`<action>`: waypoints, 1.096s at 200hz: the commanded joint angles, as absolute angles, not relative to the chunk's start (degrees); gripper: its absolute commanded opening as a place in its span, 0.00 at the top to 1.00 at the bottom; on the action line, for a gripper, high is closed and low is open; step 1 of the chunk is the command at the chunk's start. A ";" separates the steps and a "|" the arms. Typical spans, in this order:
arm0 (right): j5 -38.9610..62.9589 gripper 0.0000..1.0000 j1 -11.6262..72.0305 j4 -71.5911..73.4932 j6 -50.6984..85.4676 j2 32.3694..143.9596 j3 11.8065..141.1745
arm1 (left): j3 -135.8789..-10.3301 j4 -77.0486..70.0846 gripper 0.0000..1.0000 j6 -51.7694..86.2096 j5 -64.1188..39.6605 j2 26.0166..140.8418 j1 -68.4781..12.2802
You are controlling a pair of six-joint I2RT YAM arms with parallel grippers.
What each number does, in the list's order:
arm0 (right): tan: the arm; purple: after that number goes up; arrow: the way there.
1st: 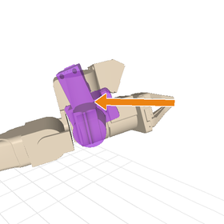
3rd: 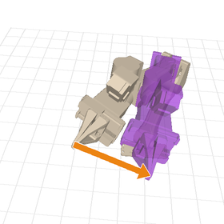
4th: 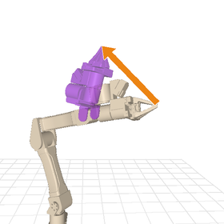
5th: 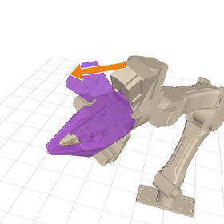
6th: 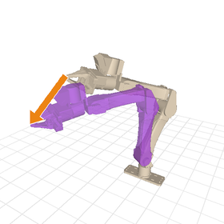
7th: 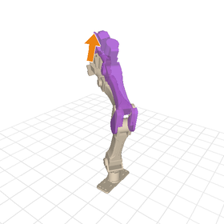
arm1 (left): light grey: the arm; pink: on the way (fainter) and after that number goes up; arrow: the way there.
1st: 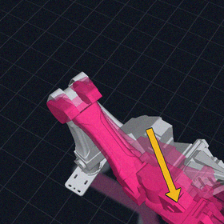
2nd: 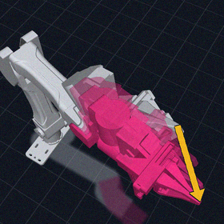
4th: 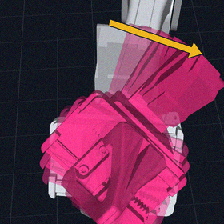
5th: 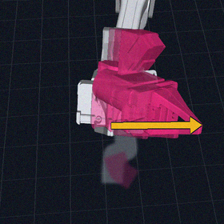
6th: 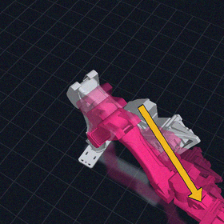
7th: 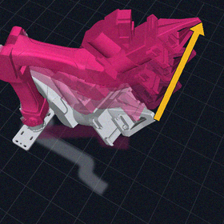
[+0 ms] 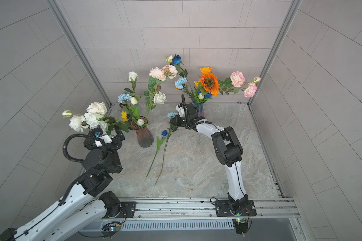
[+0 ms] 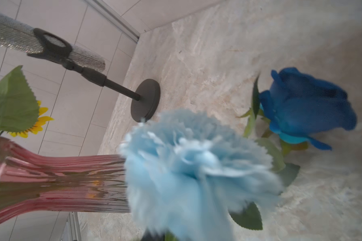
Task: Pick out blue flowers from the vase
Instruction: Place the flower at the center of the board, then pick up the flower from the vase.
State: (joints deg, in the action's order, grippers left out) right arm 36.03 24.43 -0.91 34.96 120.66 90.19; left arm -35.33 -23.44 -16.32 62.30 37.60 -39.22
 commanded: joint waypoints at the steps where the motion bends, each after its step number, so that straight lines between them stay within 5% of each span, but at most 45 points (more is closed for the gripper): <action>1: 32.17 0.68 25.12 -5.42 30.86 118.83 91.44 | -35.65 -23.70 0.04 -15.73 62.00 37.65 -38.85; 91: 23.60 0.54 29.80 -16.82 18.87 102.08 88.59 | -35.42 -23.65 0.04 -15.82 62.31 37.44 -38.81; 138: 27.48 0.47 36.14 -17.98 13.09 91.40 90.14 | -35.40 -23.91 0.04 -15.99 62.45 37.27 -38.85; 219: 33.40 0.44 42.25 -16.09 8.06 106.12 111.57 | -34.44 -20.97 0.03 -12.16 60.45 34.51 -38.83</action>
